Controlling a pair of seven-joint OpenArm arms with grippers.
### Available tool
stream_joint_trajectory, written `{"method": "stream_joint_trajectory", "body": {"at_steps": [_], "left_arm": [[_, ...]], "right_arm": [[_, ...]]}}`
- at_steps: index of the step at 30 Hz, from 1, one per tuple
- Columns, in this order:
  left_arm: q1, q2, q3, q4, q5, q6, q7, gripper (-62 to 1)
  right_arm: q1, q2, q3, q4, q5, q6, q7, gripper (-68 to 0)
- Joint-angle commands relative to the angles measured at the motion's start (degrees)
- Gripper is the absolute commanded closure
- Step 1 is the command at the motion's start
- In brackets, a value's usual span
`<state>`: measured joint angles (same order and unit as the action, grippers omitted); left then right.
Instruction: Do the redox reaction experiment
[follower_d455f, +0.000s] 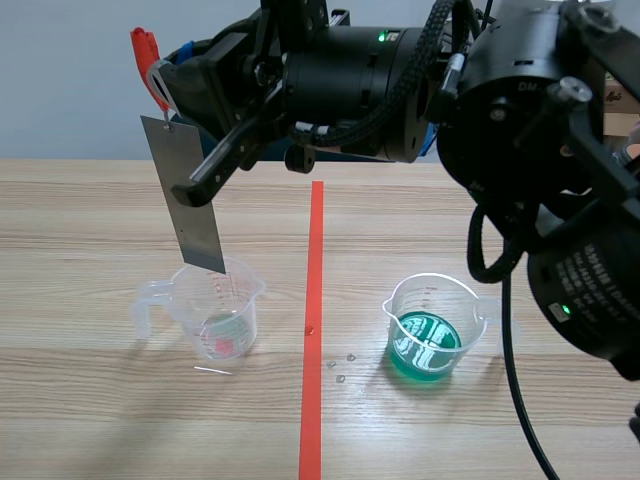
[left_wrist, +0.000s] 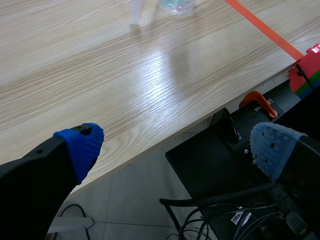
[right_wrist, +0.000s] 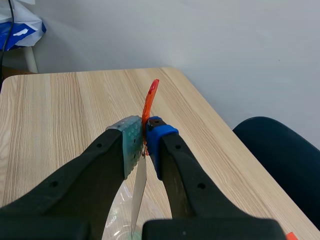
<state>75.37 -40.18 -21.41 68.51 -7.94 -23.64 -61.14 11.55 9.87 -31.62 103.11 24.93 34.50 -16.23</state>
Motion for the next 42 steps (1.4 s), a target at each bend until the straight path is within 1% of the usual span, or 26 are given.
{"method": "stream_joint_trajectory", "body": {"at_steps": [1, 27, 31, 37, 42], "left_arm": [[0.1, 0.3, 0.1, 0.8, -0.3, 0.0, -0.8, -62.3], [0.1, 0.3, 0.1, 0.8, -0.3, 0.0, -0.8, -62.3], [0.1, 0.3, 0.1, 0.8, -0.3, 0.0, -0.8, -62.3], [0.1, 0.3, 0.1, 0.8, -0.4, 0.0, -0.8, -62.3], [0.1, 0.3, 0.1, 0.8, -0.4, 0.0, -0.9, -62.3]], "right_arm": [[1.0, 0.0, 0.0, 0.2, 0.8, -0.2, 0.9, -2.0], [1.0, 0.0, 0.0, 0.2, 0.8, -0.2, 0.9, -2.0], [1.0, 0.0, 0.0, -1.0, 0.8, -0.2, 1.4, -2.0], [1.0, -0.1, 0.0, -4.5, 0.3, -0.2, 4.9, -2.0], [1.0, -0.1, -0.9, -7.5, -3.1, -0.2, 9.4, -2.0]]}}
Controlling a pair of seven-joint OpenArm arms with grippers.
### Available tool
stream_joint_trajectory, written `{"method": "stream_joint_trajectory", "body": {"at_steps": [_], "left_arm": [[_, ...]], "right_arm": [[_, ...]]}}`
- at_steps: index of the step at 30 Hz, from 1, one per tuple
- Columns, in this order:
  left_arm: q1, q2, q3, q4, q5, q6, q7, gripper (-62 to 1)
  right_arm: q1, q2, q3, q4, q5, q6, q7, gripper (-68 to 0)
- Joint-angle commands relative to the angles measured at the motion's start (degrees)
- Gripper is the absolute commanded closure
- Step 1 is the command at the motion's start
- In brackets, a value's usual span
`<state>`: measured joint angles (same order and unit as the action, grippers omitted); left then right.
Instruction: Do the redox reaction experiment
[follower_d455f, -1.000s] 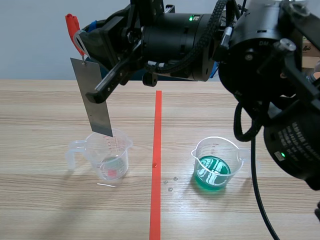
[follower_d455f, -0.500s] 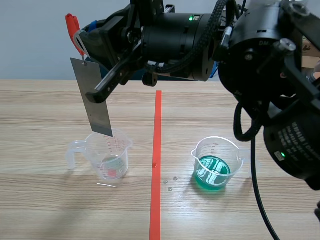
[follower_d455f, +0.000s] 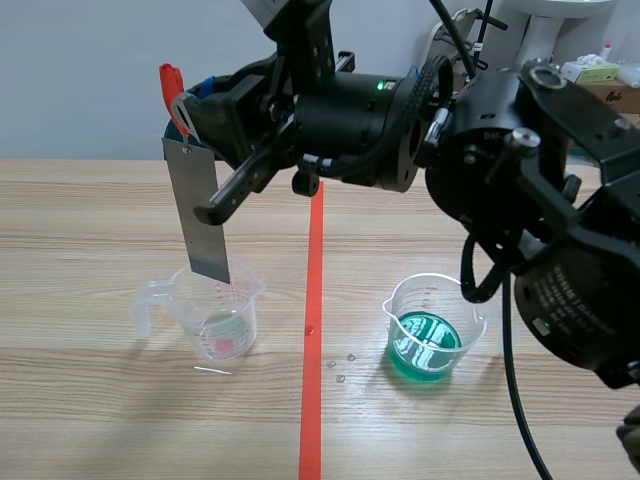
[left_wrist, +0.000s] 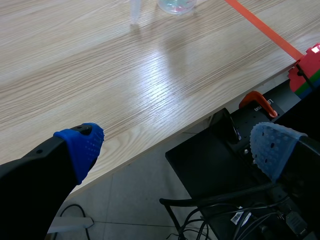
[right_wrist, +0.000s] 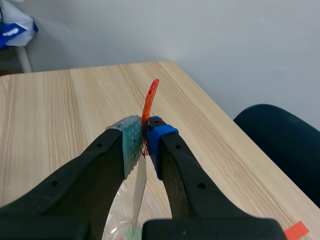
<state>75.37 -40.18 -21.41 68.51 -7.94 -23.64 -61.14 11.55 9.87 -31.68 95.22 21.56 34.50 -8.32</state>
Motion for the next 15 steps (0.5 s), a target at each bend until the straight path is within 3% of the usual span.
{"method": "stream_joint_trajectory", "body": {"at_steps": [1, 8, 15], "left_arm": [[0.1, 0.3, 0.1, 0.8, -0.4, 0.0, -0.9, -62.3], [0.1, 0.3, 0.1, 0.8, -0.4, 0.0, -0.9, -62.3], [0.1, 0.3, 0.1, 0.8, -0.4, 0.0, -0.8, -62.3]], "right_arm": [[1.0, -0.1, -1.1, -0.1, -0.1, -0.2, 2.3, -2.0], [1.0, -0.1, -3.4, -3.5, -2.8, -0.6, 7.7, -2.0], [1.0, -1.3, -4.0, -6.8, -10.3, -0.7, 11.8, -2.0]]}}
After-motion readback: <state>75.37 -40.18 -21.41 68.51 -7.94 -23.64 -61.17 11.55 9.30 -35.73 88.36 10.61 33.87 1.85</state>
